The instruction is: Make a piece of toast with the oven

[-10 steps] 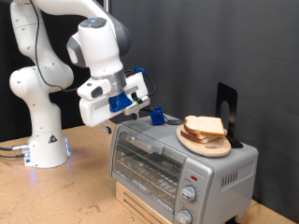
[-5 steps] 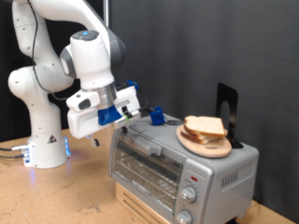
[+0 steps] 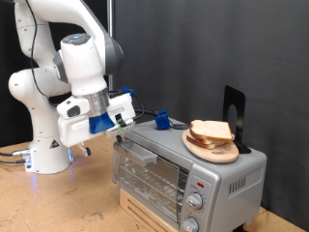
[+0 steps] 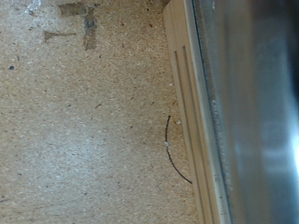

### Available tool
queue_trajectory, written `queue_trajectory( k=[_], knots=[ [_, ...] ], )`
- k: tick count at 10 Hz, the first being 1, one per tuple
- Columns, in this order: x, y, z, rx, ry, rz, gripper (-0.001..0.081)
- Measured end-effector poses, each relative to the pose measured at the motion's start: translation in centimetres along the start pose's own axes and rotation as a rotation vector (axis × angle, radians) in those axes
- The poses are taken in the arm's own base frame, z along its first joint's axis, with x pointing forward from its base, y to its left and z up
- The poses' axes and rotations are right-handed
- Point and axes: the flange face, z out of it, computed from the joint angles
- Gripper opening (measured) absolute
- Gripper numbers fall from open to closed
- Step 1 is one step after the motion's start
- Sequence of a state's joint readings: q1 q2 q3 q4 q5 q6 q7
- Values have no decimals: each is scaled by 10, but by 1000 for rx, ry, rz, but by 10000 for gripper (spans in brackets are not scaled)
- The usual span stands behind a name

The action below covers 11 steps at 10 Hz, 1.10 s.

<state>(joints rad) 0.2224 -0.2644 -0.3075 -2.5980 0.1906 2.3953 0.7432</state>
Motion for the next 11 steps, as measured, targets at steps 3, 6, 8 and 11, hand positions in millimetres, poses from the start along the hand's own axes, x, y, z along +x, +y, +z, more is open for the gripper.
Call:
queue_trajectory(
  k=[3, 6, 8, 11],
  knots=[
    [17, 12, 3, -13, -2, 74, 806],
    [42, 12, 11, -27, 21, 158, 806],
    [60, 7, 19, -29, 39, 189, 806],
    [77, 2, 26, -45, 50, 199, 806]
  ],
)
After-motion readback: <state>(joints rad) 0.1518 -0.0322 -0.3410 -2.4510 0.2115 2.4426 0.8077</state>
